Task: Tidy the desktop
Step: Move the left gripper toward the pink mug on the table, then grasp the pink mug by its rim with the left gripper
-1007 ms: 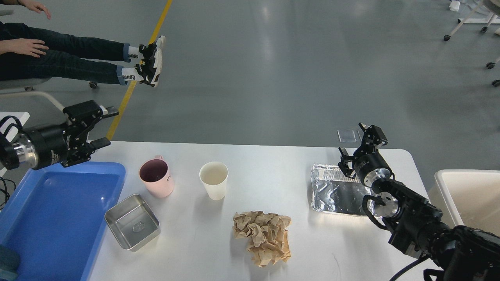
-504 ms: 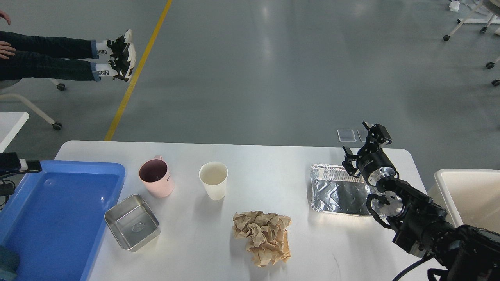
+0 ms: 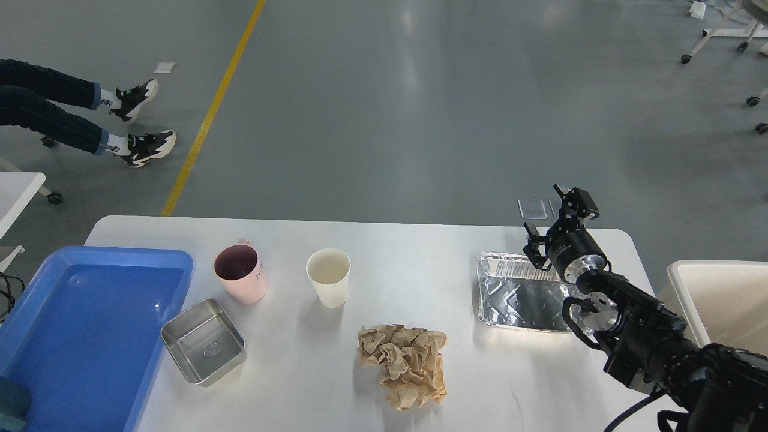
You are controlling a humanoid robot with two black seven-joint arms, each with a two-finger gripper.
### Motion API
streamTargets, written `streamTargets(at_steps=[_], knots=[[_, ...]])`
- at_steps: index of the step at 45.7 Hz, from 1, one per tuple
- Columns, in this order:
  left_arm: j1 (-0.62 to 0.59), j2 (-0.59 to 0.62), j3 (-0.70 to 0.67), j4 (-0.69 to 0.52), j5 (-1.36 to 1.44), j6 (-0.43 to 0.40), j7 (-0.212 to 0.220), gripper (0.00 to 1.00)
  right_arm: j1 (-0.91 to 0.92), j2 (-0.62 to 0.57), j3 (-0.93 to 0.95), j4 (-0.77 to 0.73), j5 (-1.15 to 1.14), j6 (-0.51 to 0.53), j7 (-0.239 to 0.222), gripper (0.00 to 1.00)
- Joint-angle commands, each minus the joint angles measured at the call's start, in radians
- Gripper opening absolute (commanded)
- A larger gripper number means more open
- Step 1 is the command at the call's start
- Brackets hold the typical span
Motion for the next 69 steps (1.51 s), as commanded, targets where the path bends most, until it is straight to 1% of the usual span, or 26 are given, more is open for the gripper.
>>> streamTargets(at_steps=[1, 10, 14, 16, 18, 20, 21, 23, 26, 28, 31, 33, 37, 45, 50, 55, 58, 62, 69], knots=[[-0.002, 0.001, -0.007, 0.014, 0.0, -0.021, -0.002, 0.99, 0.005, 0.003, -0.001, 0.0, -0.001, -0.001, 0.0, 1.0], [-0.001, -0.011, -0.016, 0.016, -0.001, -0.026, 0.01, 0.99, 0.005, 0.003, -0.003, -0.005, -0.002, -0.002, 0.0, 1.0], [-0.001, -0.044, -0.021, 0.017, 0.0, -0.02, 0.018, 0.99, 0.003, 0.0, -0.003, -0.006, -0.002, -0.001, 0.0, 1.0], [-0.001, -0.074, -0.023, 0.017, 0.0, -0.015, 0.027, 0.99, 0.001, 0.0, -0.003, -0.006, -0.002, -0.002, 0.0, 1.0], [-0.002, -0.104, -0.026, 0.019, 0.0, -0.008, 0.047, 0.99, -0.002, 0.0, -0.003, -0.006, -0.002, -0.001, 0.0, 1.0], [-0.005, -0.153, -0.036, 0.019, 0.002, 0.008, 0.082, 0.99, -0.003, -0.001, -0.003, -0.008, -0.002, -0.002, 0.0, 1.0], [-0.01, -0.184, -0.041, 0.019, 0.005, 0.018, 0.108, 0.99, -0.003, -0.001, -0.003, -0.008, -0.002, -0.002, 0.0, 1.0], [-0.022, -0.25, -0.05, 0.02, 0.006, 0.043, 0.178, 0.99, -0.003, 0.0, -0.003, -0.008, -0.002, -0.002, 0.0, 1.0], [-0.045, -0.35, -0.052, 0.039, 0.006, 0.077, 0.297, 0.99, -0.005, 0.005, -0.003, -0.008, -0.002, -0.002, 0.0, 1.0], [-0.065, -0.412, -0.052, 0.062, 0.006, 0.083, 0.355, 0.99, -0.003, 0.003, -0.003, -0.008, -0.002, -0.002, 0.0, 1.0], [-0.094, -0.503, -0.052, 0.098, 0.006, 0.083, 0.416, 0.99, -0.005, 0.002, -0.003, -0.008, -0.002, -0.002, 0.0, 1.0], [-0.11, -0.561, -0.05, 0.123, 0.009, 0.083, 0.439, 0.99, -0.005, -0.001, -0.003, -0.008, -0.002, -0.002, 0.0, 1.0], [-0.128, -0.658, -0.05, 0.18, 0.01, 0.084, 0.453, 0.99, -0.006, -0.001, -0.003, -0.008, -0.002, -0.002, 0.0, 1.0], [-0.142, -0.853, -0.05, 0.322, 0.01, 0.094, 0.458, 0.99, -0.011, 0.003, -0.003, -0.008, -0.002, -0.002, 0.0, 1.0], [-0.139, -0.933, -0.049, 0.382, 0.01, 0.106, 0.469, 0.99, -0.014, 0.005, -0.003, -0.008, -0.002, -0.004, 0.0, 1.0], [-0.134, -0.996, -0.039, 0.414, 0.008, 0.149, 0.476, 0.99, -0.014, 0.005, -0.003, -0.008, -0.002, -0.004, 0.0, 1.0], [-0.131, -1.029, -0.033, 0.425, 0.008, 0.166, 0.496, 0.99, -0.014, 0.003, -0.003, -0.008, -0.002, -0.004, 0.0, 1.0], [-0.13, -1.077, -0.035, 0.448, -0.007, 0.169, 0.532, 0.99, -0.015, 0.005, -0.003, -0.008, -0.002, -0.004, 0.0, 1.0], [-0.13, -1.155, -0.039, 0.516, -0.007, 0.169, 0.568, 0.99, -0.018, 0.005, -0.003, -0.008, -0.002, -0.004, 0.0, 1.0]])
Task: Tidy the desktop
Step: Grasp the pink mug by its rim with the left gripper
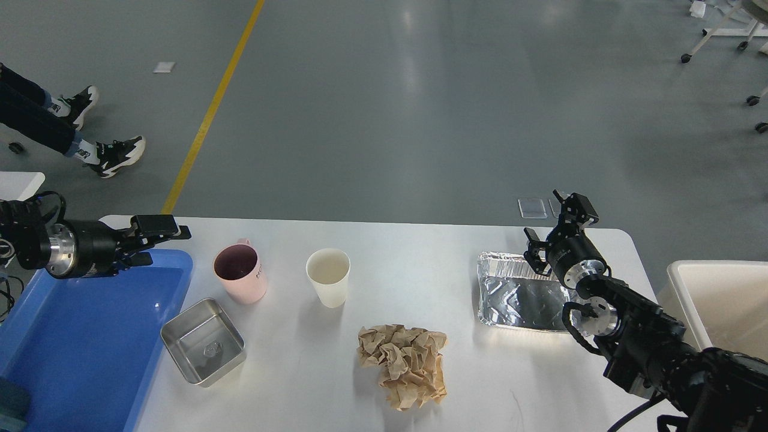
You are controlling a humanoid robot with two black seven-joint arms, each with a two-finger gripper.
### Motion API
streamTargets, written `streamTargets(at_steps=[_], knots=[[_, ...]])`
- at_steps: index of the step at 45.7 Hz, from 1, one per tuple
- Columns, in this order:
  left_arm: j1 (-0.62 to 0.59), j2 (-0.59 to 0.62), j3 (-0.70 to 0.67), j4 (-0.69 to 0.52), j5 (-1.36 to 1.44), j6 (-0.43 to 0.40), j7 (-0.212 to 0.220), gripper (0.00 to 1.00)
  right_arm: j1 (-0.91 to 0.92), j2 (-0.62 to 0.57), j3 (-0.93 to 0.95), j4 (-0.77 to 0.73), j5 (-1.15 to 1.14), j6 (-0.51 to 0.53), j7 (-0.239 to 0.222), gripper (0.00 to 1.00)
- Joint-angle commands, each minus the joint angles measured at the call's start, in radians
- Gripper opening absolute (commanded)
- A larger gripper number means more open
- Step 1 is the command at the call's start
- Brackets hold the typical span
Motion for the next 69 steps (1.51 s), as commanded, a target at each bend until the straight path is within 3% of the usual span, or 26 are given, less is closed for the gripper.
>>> streamTargets(at_steps=[1, 12, 22, 38, 43, 49, 59, 69], knots=[[0.0, -0.071, -0.005, 0.06, -0.001, 0.001, 0.03, 0.99, -0.003, 0.0, 0.0, 0.0, 0.0, 0.0, 0.0, 1.0], [0.0, -0.175, 0.0, 0.193, 0.0, 0.025, 0.032, 0.99, -0.006, 0.0, -0.001, 0.0, 0.0, 0.0, 0.0, 1.0], [0.002, -0.237, 0.003, 0.223, 0.008, 0.071, 0.033, 0.99, -0.005, 0.0, -0.002, 0.0, 0.0, 0.0, 0.0, 1.0], [0.008, -0.277, 0.008, 0.255, 0.015, 0.068, 0.038, 0.95, -0.008, -0.006, -0.002, 0.0, 0.0, 0.0, 0.0, 1.0], [0.022, -0.278, 0.024, 0.255, 0.015, 0.067, 0.038, 0.88, -0.008, -0.006, -0.002, 0.0, 0.0, 0.0, 0.0, 1.0], [0.019, -0.277, 0.064, 0.255, 0.015, 0.067, 0.033, 0.71, -0.008, -0.006, -0.002, 0.0, 0.0, 0.0, 0.0, 1.0], [0.01, -0.283, 0.074, 0.256, 0.015, 0.071, 0.035, 0.59, -0.011, -0.006, 0.0, 0.0, 0.0, 0.0, 0.0, 1.0], [0.002, -0.286, 0.074, 0.256, 0.017, 0.073, 0.035, 0.55, -0.012, -0.006, -0.002, 0.0, 0.0, 0.0, 0.0, 1.0]])
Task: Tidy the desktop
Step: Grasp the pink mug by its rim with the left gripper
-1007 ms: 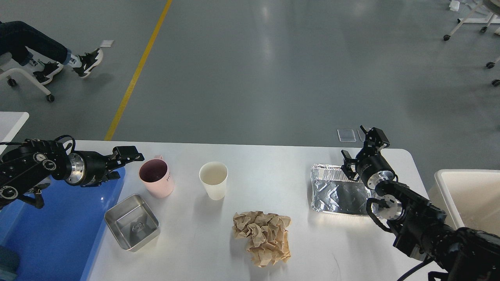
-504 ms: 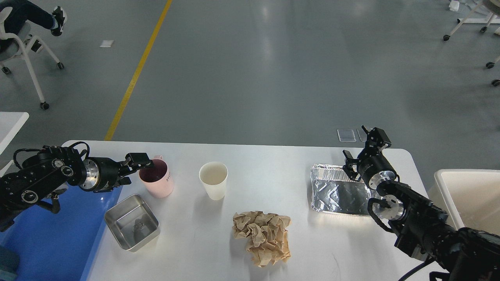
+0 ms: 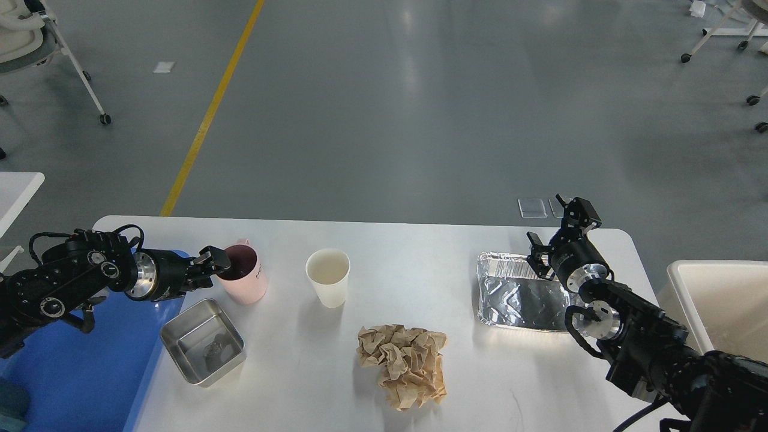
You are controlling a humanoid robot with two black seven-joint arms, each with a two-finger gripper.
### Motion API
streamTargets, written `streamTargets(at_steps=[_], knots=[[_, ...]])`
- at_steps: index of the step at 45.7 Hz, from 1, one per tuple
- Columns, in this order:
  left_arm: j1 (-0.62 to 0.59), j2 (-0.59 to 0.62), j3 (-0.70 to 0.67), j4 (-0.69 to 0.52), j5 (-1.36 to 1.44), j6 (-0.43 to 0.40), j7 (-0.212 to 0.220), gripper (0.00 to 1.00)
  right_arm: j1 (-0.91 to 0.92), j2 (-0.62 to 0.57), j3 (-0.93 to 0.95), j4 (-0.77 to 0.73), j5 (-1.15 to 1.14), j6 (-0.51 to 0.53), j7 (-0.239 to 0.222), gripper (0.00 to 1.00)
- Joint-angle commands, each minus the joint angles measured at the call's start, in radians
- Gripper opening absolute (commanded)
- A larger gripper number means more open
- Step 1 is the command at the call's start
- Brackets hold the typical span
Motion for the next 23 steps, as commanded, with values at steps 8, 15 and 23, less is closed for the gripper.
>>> streamTargets(at_steps=[8, 15, 23], knots=[[-0.002, 0.0, 0.0, 0.0, 0.0, 0.001, 0.002, 0.53, -0.003, 0.0, -0.001, 0.0, 0.0, 0.0, 0.0, 1.0], [-0.002, 0.0, 0.0, 0.0, 0.0, 0.001, 0.002, 0.5, -0.008, 0.0, -0.001, 0.0, 0.0, 0.0, 0.0, 1.0], [-0.002, -0.011, 0.0, 0.005, 0.0, 0.01, -0.003, 0.34, -0.008, 0.002, -0.001, 0.0, 0.0, 0.0, 0.0, 1.0]])
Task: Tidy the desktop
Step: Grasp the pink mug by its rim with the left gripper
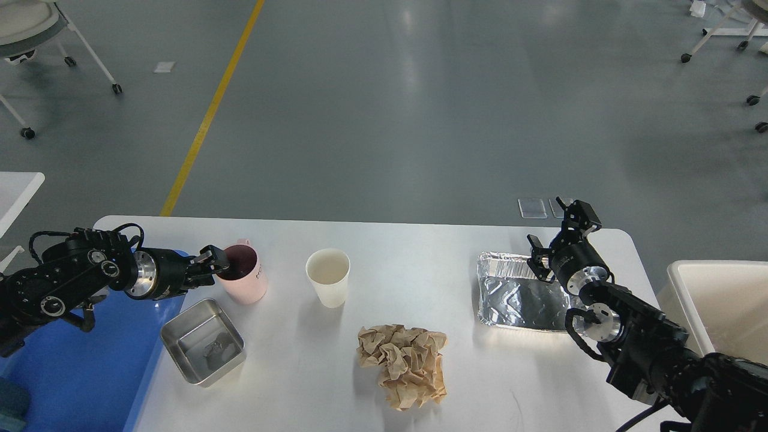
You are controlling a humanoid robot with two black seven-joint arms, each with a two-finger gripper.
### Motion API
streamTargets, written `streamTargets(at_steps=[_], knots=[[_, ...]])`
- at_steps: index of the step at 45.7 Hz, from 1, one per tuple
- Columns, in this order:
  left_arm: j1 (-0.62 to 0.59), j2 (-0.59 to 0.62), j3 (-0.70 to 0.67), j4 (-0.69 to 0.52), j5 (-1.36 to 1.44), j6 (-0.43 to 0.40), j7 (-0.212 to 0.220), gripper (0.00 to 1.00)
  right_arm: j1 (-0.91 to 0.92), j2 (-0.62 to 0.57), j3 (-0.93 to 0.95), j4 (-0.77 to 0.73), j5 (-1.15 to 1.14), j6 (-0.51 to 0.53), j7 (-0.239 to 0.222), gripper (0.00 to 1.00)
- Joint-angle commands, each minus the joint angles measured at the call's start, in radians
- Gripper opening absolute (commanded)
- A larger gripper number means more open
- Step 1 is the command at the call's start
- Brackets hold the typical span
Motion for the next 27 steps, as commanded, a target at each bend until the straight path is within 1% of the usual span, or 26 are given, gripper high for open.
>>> streamTargets(at_steps=[1, 9, 12, 17, 27], knots=[[0.0, -0.01, 0.0, 0.003, -0.001, 0.006, -0.01, 0.33, -0.002, 0.002, 0.001, 0.0, 0.0, 0.0, 0.0, 1.0], [0.002, -0.013, 0.001, 0.003, 0.0, 0.003, -0.01, 0.26, -0.002, 0.002, 0.0, 0.0, 0.0, 0.0, 0.0, 1.0], [0.0, -0.015, 0.017, 0.001, 0.0, 0.003, -0.007, 0.21, -0.002, 0.002, 0.0, 0.0, 0.0, 0.0, 0.0, 1.0], [-0.005, -0.016, 0.035, 0.001, 0.0, 0.002, -0.004, 0.17, -0.002, 0.002, 0.0, 0.0, 0.0, 0.0, 0.0, 1.0], [-0.003, -0.01, 0.035, 0.001, 0.0, -0.024, -0.006, 0.08, -0.006, 0.002, 0.0, 0.0, 0.0, 0.0, 0.0, 1.0]])
